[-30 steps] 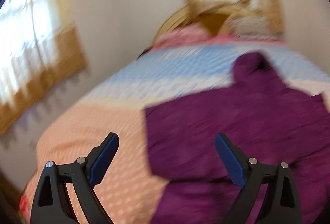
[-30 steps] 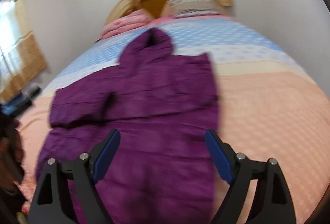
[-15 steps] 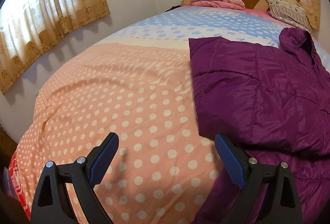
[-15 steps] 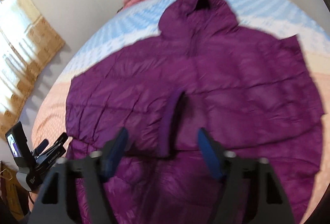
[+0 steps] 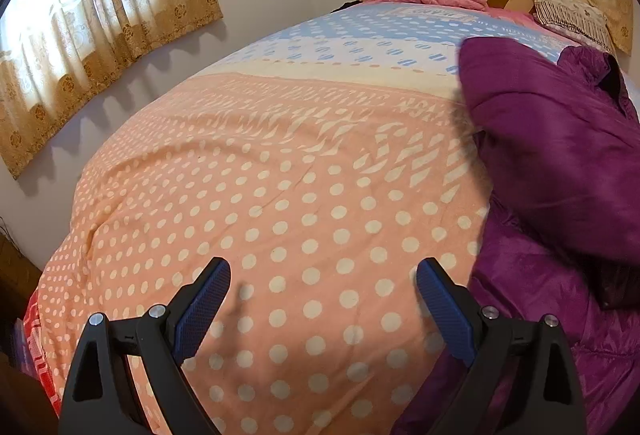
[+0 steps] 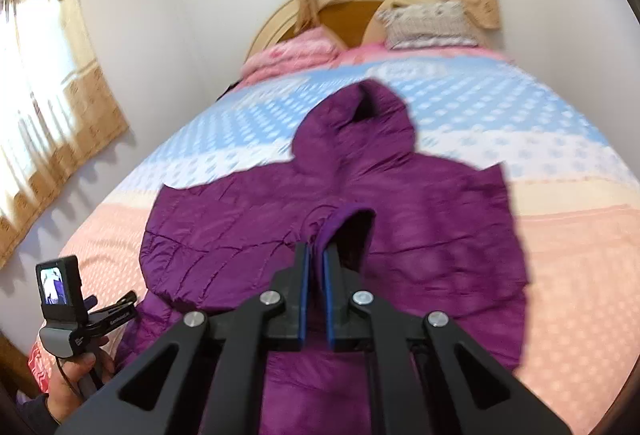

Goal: Fold large clothes

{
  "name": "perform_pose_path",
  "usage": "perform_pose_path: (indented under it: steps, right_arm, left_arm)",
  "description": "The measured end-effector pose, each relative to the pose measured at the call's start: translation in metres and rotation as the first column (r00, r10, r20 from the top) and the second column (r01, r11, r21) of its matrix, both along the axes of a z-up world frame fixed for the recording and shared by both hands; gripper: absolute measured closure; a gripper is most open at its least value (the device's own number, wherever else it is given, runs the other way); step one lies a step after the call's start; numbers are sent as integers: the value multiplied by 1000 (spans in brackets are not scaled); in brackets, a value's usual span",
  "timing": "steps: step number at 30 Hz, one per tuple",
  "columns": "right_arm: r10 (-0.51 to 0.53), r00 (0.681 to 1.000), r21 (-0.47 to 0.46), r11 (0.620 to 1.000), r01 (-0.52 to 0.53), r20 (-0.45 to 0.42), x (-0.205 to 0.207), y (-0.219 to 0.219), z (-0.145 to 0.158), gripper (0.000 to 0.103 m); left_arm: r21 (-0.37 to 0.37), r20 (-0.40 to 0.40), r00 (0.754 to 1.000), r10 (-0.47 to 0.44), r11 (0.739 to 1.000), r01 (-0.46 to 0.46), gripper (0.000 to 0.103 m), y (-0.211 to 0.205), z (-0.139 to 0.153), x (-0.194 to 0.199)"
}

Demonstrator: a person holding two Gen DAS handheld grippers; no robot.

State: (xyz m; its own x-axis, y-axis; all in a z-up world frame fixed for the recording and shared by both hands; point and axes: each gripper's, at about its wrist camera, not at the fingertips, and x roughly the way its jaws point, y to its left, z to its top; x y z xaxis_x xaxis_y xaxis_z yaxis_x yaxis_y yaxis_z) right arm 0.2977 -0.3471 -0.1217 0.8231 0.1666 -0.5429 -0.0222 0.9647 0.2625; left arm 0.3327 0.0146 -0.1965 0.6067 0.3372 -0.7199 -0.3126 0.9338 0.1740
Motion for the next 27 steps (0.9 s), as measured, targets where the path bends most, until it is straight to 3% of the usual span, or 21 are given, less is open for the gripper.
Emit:
perform_pose_path:
  steps: [8,11,14,16,17,18,20,22,25,27]
  right_arm:
    - [-129,991,28,991,129,-20,-42,-53,-26,94]
    - [-160,984,37,986,164,-82,-40,-66,-49,94]
    - [-200,970,-20,980,200,-137,-34,-69,-70,94]
    - [-196,960,-27,980,195,-200,-31,-72,-84,89]
    - [-213,956,-37,977,210,-199,-33,-73,-85,80]
    - [-237,952,-49,972,232,-193,-36,-75,-82,60]
    - [-275,946,-46,962,271,-172,-45,-79,-73,49]
    - [-335,931,-68,942,328,-143,-51,-83,-59,48]
    - [-326,940,-40,945,324,-101,-48,-79,-36,51]
    - [-277,956,-30,961,275,-96,-32,-70,-30,66]
  left_arm:
    - [60,-10,1000,-21,998,22,9,-11,-3,0]
    - [74,-14,1000,-25,997,26,9,-13,-3,0]
    - [64,-29,999,-39,997,41,9,-12,-1,1]
    - [56,-33,998,-58,997,59,9,-12,6,3]
    - [60,-23,998,-63,996,64,9,-12,13,5]
    - [55,-1,997,-71,996,71,9,-12,25,7]
    - [29,53,995,-84,996,83,9,-14,48,11]
    - [3,88,991,-103,995,103,9,-20,65,19]
    - [-33,134,980,-148,988,153,9,-45,85,37]
    - [-61,146,971,-188,978,198,9,-66,86,47]
